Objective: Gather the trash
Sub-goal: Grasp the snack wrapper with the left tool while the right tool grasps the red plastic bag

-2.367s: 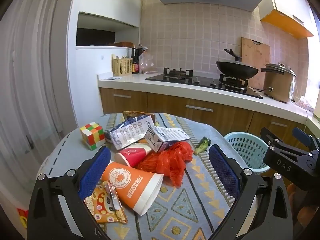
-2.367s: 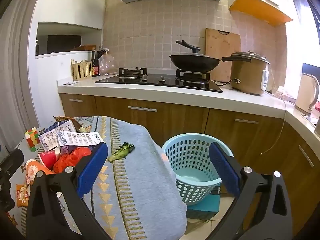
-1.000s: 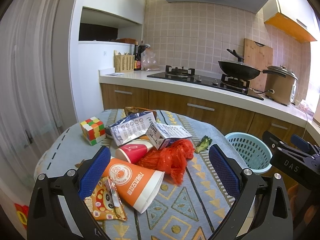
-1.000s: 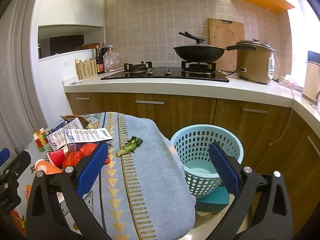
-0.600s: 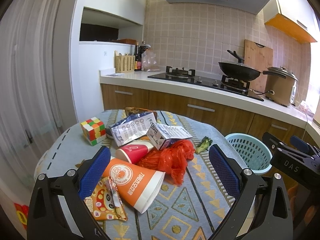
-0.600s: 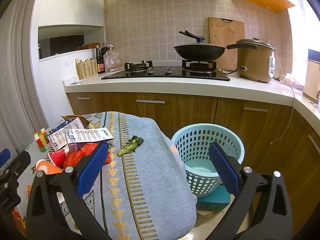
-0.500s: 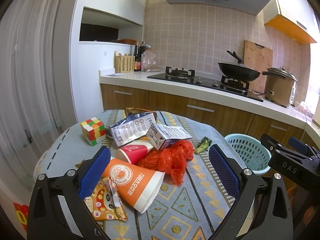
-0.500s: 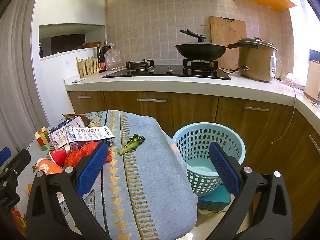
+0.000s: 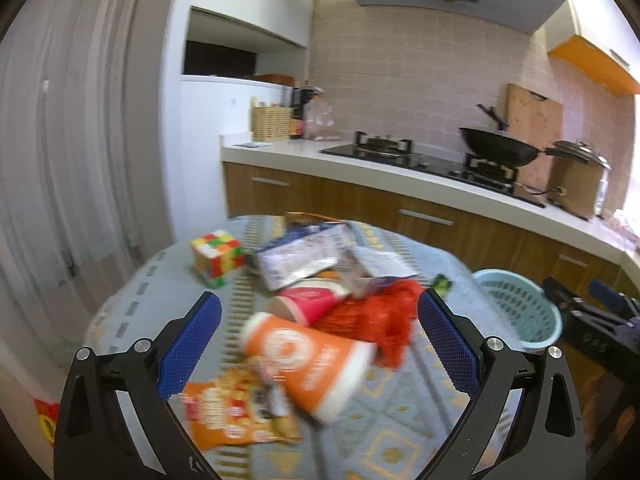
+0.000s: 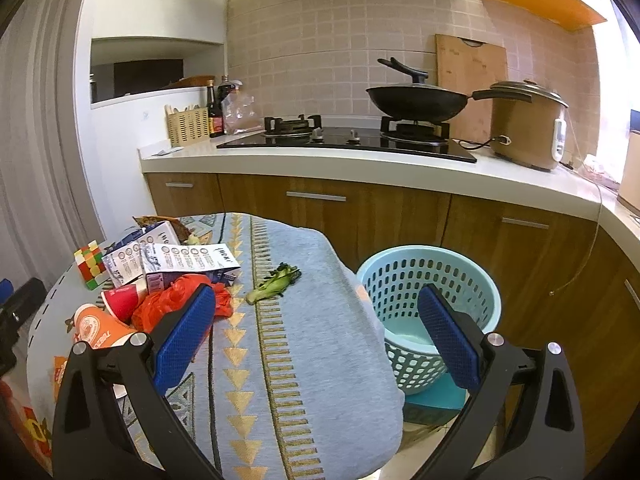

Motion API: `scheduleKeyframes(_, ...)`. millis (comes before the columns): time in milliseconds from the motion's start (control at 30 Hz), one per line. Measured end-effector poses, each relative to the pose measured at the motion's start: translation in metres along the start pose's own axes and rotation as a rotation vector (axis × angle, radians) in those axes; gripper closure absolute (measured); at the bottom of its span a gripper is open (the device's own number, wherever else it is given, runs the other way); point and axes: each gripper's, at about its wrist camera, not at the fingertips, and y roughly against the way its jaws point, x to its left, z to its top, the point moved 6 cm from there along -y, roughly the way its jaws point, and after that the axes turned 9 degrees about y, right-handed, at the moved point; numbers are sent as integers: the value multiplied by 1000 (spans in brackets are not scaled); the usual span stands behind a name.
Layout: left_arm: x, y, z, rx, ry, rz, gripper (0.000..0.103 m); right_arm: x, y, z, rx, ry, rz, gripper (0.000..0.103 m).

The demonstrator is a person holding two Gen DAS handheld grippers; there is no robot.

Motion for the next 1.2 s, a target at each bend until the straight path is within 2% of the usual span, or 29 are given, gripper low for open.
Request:
scheduleKeyframes(67,24,0,5,2,33,27,8,3,-3,-1,-5,3,11,10)
scheduleKeyframes(200,68,-2,14,14,131,50,9,15,-16,-4,32,25,54,41)
scheduleKeyframes(267,82,-6,15,32,171,42,10,21,-23,-5,48,31,80,49)
scheduleKeyframes(367,84,-12,5,76,180,4,10,30,-28,-7,58,50,100,62)
scheduleKeyframes(533,73,-31,-31,179,95,17,10,44,-31,-12,76,69,135,64)
scheduleKeyframes(600,71,-40,-47,251,90,0,10,50,-34,-14,87,77,147,64)
scheduleKeyframes(667,67,-47,-63,306,55,17,12,54,-35,-17,98,80,161,64)
scheduleKeyframes(733,63,-49,-73,336,18,26,16,58,-35,-18,103,83,169,64)
scheduleKeyframes(867,57,-53,-93,409,-41,32,16,71,-34,-20,113,97,198,64)
scheduleKeyframes(967,56,-59,-101,425,-78,79,17,86,-34,-24,120,120,233,64)
scheduleKeyframes(1067,57,-65,-106,413,-93,119,27,99,-35,-27,132,137,259,64)
scheduleKeyframes(1167,56,-68,-108,402,-114,145,33,112,-38,-32,148,145,306,64)
scheduleKeyframes(1200,55,-67,-107,394,-118,143,40,115,-38,-34,152,145,318,64)
